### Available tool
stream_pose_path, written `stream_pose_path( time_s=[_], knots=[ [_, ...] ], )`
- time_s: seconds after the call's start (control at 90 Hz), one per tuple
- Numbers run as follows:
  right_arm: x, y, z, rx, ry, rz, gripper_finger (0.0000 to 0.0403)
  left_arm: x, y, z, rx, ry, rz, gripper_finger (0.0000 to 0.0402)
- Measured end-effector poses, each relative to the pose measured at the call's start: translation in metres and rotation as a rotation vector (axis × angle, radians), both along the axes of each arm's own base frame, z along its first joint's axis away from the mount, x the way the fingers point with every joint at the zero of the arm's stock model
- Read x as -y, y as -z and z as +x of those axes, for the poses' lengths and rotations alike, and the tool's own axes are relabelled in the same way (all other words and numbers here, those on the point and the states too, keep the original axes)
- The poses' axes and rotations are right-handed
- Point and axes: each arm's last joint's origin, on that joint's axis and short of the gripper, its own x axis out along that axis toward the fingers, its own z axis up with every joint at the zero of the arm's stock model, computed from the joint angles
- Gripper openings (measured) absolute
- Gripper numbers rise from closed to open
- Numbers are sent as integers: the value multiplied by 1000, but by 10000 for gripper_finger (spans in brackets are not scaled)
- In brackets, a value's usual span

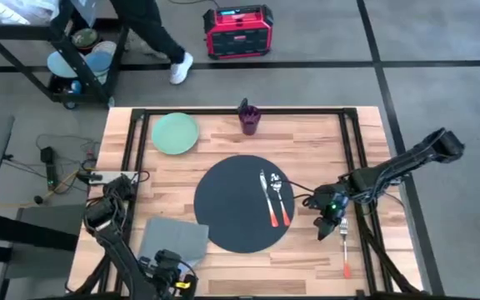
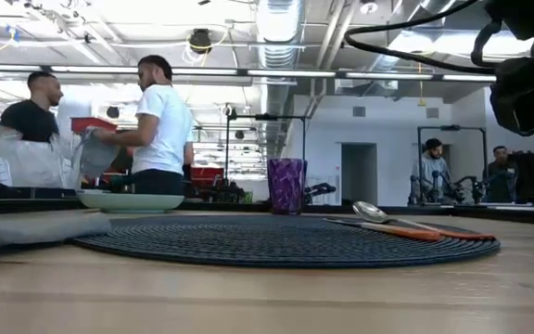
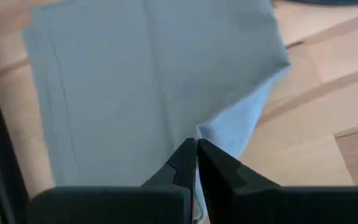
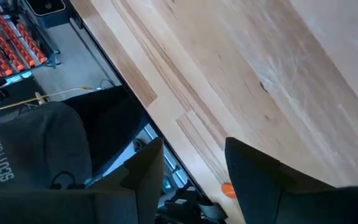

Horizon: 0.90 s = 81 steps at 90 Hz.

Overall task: Set table place
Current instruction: Fold the table napkin

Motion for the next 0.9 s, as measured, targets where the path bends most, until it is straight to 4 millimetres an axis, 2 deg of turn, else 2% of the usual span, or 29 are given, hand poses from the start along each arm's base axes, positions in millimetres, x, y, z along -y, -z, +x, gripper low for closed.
stream_pose_path(
  time_s=[0.133,0.3,0.456,0.589,0.9],
  knots=[
    [0,0,0,0,1,0,159,1,1,-2,-1,7,2,0],
    [0,-1,1,13,1,4,159,3,14,-18,-71,19,26,0],
    [0,-5,10,132,42,-14,159,2,15,-17,-75,15,35,0],
    [2,-10,20,229,100,-18,159,10,12,-27,-100,25,-5,0],
    [11,-9,25,243,157,-34,159,18,10,-40,-161,20,-52,0]
  ],
)
